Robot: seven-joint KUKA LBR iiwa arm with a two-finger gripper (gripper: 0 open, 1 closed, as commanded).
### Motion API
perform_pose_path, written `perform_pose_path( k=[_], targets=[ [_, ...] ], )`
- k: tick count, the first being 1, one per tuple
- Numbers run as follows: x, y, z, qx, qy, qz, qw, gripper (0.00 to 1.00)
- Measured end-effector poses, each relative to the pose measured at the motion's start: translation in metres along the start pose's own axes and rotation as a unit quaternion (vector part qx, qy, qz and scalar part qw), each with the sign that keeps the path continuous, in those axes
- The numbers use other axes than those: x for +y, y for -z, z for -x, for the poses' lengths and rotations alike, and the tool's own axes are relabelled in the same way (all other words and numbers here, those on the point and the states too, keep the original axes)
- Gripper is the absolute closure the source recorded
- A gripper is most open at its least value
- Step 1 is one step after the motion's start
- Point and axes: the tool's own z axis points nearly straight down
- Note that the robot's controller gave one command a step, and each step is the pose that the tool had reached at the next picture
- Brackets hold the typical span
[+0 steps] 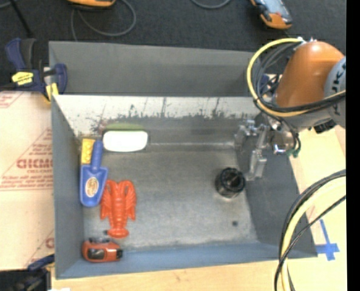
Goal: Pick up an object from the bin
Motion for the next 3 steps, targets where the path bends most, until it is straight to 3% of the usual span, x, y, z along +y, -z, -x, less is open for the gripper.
perform_pose_path(
  k=[1, 2, 3],
  targets=[
    [0.000, 0.005, 0.002, -0.0040, 0.001, -0.001, 1.0000, 0.00],
    [-0.014, -0.035, -0.034, -0.0052, 0.011, -0.001, 0.9999, 0.00],
    [-0.006, -0.056, -0.071, -0.0025, 0.074, 0.000, 0.9973, 0.00]
  ],
)
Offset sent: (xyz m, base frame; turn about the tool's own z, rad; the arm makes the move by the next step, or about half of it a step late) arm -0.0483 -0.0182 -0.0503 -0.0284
